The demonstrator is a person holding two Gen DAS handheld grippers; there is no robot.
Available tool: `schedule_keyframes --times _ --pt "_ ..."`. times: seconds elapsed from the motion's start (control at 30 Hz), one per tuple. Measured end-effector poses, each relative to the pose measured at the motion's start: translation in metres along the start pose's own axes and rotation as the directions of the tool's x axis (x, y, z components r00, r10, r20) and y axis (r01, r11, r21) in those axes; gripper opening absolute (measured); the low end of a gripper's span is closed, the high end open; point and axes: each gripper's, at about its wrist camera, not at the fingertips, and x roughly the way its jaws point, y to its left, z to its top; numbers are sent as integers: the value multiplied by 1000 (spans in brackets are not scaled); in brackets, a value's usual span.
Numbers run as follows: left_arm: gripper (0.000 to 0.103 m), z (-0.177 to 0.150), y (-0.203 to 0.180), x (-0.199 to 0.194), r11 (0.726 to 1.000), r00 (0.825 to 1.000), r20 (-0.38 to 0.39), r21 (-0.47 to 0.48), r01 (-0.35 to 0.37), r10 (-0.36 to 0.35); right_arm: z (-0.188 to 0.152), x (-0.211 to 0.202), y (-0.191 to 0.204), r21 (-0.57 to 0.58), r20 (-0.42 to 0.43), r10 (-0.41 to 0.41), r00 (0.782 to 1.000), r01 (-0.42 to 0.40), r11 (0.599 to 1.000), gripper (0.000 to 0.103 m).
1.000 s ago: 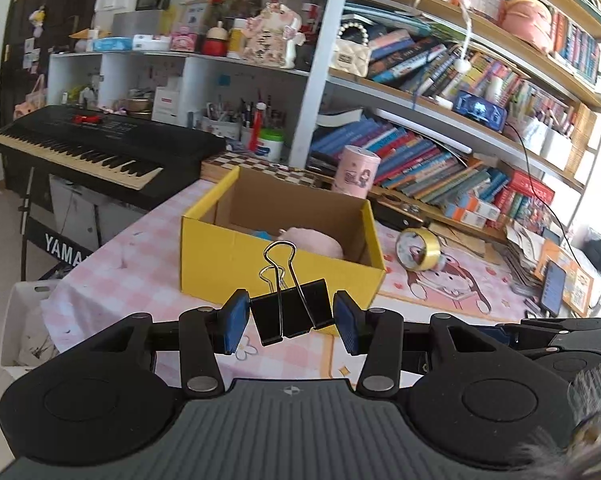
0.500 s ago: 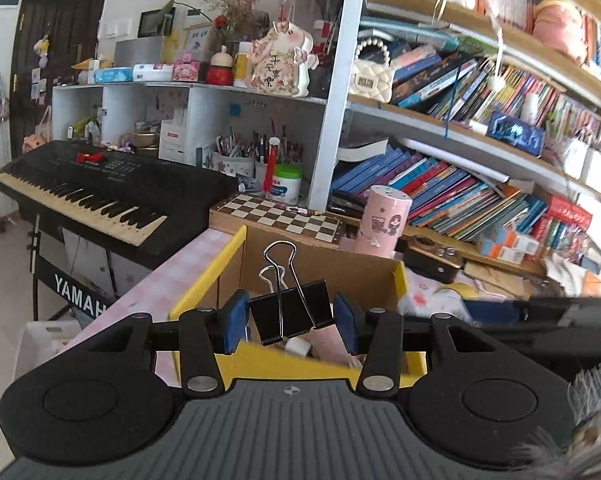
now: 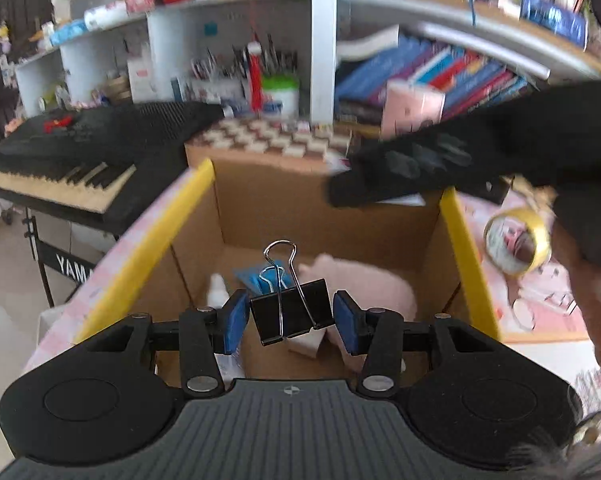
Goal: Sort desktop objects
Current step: 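Lower the clip and stapler-pin box into the box and open both tools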
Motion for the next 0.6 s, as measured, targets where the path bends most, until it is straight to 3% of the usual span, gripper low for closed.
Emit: schedule_keyframes --times 0.17,0.43,0.6 --pt "44 -2 -7 18 1000 998 -67 6 11 -11 14 50 2 -17 -137 57 989 -60 998 59" --pt "44 -10 -6 32 1000 990 -138 16 1 1 12 114 12 -91 -371 62 926 -103 991 59" --pt "44 -11 -7 34 1000 990 -144 25 1 3 6 133 19 -142 -436 36 899 -108 984 59"
